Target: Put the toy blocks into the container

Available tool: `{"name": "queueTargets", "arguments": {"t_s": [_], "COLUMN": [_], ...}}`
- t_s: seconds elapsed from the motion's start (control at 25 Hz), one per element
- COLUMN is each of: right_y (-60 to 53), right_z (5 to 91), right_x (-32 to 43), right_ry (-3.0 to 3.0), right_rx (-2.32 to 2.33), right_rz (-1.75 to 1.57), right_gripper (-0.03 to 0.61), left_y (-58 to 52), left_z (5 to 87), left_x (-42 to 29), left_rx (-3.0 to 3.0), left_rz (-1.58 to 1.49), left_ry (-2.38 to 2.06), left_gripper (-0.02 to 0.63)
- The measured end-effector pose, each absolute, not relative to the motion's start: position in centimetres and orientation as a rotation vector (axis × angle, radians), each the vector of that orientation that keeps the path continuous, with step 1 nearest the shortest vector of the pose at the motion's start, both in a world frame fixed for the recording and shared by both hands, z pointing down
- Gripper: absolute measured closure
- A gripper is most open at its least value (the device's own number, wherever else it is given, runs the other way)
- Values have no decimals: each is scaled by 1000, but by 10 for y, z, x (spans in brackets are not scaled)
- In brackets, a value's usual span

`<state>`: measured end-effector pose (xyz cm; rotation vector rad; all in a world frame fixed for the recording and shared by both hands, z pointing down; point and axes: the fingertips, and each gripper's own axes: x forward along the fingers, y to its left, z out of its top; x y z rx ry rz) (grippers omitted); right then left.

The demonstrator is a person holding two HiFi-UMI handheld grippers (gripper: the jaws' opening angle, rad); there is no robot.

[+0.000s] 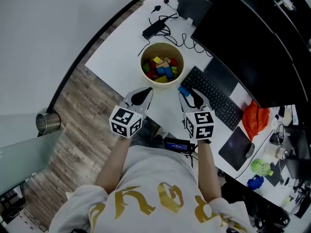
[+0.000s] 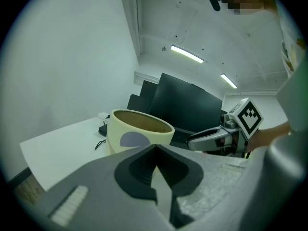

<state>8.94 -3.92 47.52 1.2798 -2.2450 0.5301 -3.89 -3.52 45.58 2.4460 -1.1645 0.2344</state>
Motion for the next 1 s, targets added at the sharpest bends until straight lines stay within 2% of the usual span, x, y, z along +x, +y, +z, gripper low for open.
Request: {"name": "queueTargets", "arguments": {"t_s": [1.0], "right_y": [-40], "right_z": [586], "right_x": [112], "right_ry": [-1971], "right_rx": [1041], "right_rz": [526], "right_gripper": [382], "left_y": [-40], "left_z": [523], "left_x": [-31], "left_rx": [2340], "left_rz": [295], "left_ry": [-1034], "left_gripper": [604]}}
